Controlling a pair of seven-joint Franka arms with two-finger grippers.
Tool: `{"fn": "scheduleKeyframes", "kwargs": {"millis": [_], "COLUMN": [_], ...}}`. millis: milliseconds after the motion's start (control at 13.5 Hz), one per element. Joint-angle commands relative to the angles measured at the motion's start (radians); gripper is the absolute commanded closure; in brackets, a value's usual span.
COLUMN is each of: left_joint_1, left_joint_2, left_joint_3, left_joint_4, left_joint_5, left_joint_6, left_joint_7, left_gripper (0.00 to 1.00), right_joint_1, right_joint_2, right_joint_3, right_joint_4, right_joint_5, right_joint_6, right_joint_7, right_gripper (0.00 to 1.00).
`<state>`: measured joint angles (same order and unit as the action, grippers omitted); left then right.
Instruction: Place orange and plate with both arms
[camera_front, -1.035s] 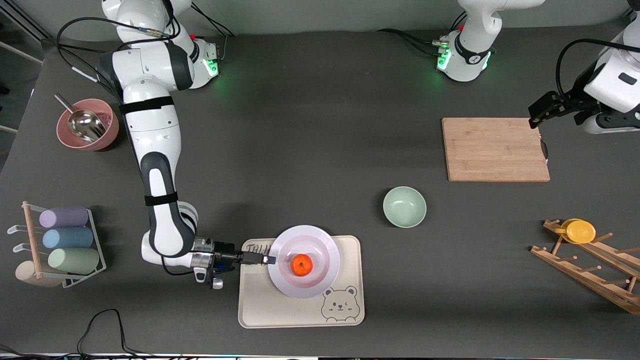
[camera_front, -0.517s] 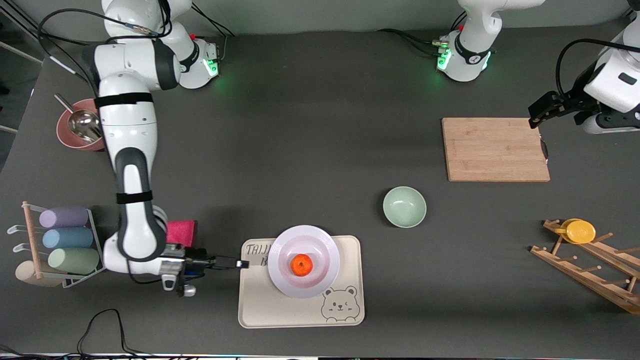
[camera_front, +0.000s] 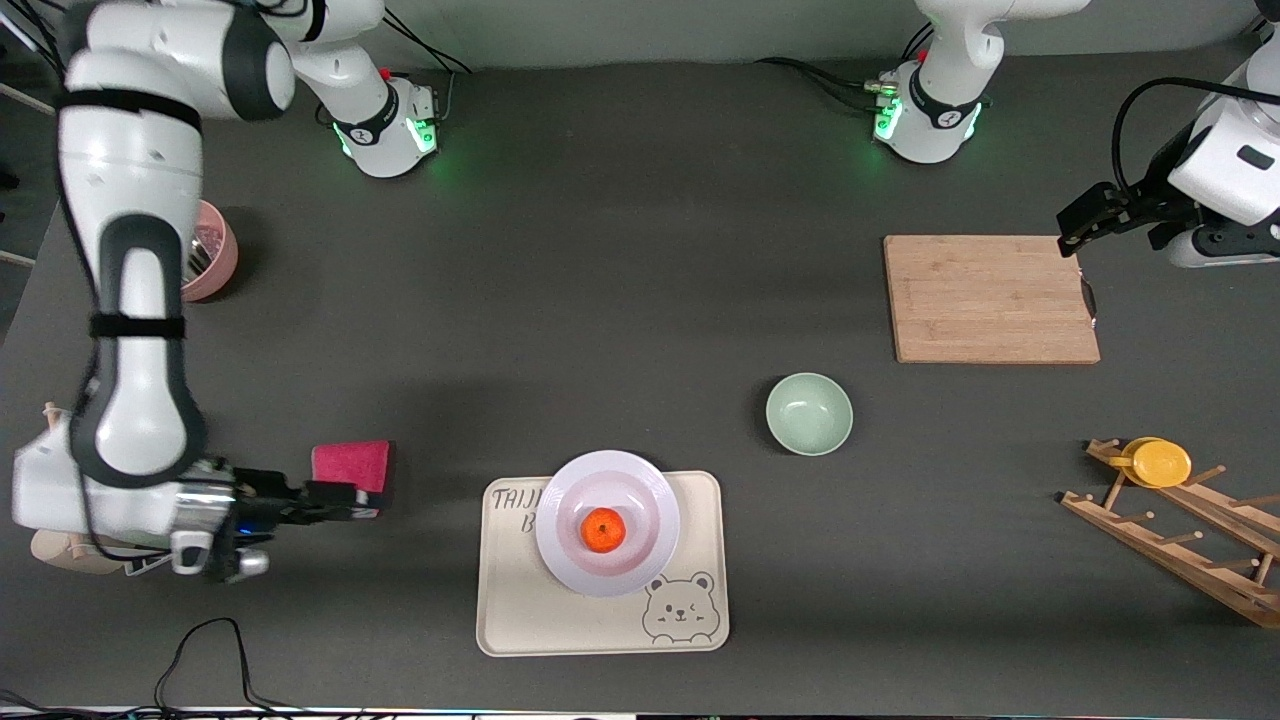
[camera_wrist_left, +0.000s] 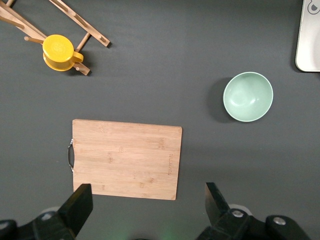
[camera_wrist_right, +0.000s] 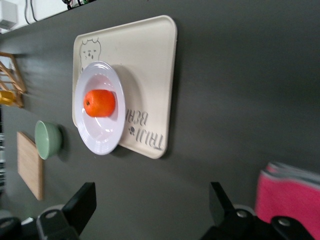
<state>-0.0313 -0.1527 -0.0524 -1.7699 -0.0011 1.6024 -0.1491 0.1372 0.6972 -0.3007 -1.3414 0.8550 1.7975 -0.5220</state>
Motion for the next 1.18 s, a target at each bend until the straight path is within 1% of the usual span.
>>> {"fn": "scheduleKeyframes", "kwargs": {"millis": [0,74,222,296,370,443,591,665,739,813,961,1109], "left_joint_1": [-0.001,-0.001,-0.001,-0.001,-0.001,-0.001,-0.001,-0.001,-0.001,-0.001,-0.001,0.001], "left_joint_2": [-0.001,-0.002,-0.001,-0.001,-0.002,-0.002,-0.002,-0.002,-0.002,-0.002,-0.002,-0.002], "left_joint_3": [0.0,0.0,0.0,0.0,0.0,0.0,0.0,0.0,0.0,0.0,0.0,0.002], "left_joint_4": [0.015,0.015,0.015,0.015,0.015,0.015,0.015,0.015,0.015,0.015,0.015,0.015], "left_joint_5": [-0.011,-0.011,-0.011,-0.011,-0.011,-0.011,-0.011,-0.01,-0.011,-0.011,-0.011,-0.011], "left_joint_6": [-0.016,-0.022,-0.025,-0.025,-0.025,-0.025,-0.027,-0.029,-0.029,-0.029,-0.029,-0.029], "left_joint_7": [-0.006,-0.006,-0.006,-0.006,-0.006,-0.006,-0.006,-0.006,-0.006,-0.006,-0.006,-0.006], "left_gripper": [0.0,0.0,0.0,0.0,0.0,0.0,0.0,0.0,0.0,0.0,0.0,0.0], "right_joint_1": [-0.033,-0.041,-0.045,-0.045,-0.057,-0.095,-0.174,-0.192,-0.195,-0.192,-0.173,-0.168], "right_joint_2": [-0.243,-0.307,-0.431,-0.477,-0.519,-0.557,-0.622,-0.637,-0.645,-0.651,-0.657,-0.663], "right_joint_3": [0.008,0.008,0.009,0.015,0.029,0.085,0.222,0.262,0.278,0.282,0.285,0.278], "right_joint_4": [-0.188,-0.214,-0.254,-0.257,-0.257,-0.259,-0.255,-0.254,-0.254,-0.252,-0.251,-0.249], "right_joint_5": [-0.192,-0.271,-0.429,-0.508,-0.565,-0.615,-0.748,-0.783,-0.792,-0.798,-0.853,-0.858], "right_joint_6": [-0.001,-0.009,-0.041,-0.07,-0.099,-0.134,-0.182,-0.203,-0.213,-0.214,-0.216,-0.216], "right_joint_7": [0.005,0.011,0.123,0.173,0.215,0.268,0.377,0.416,0.434,0.448,0.471,0.471], "right_gripper": [0.0,0.0,0.0,0.0,0.0,0.0,0.0,0.0,0.0,0.0,0.0,0.0]}}
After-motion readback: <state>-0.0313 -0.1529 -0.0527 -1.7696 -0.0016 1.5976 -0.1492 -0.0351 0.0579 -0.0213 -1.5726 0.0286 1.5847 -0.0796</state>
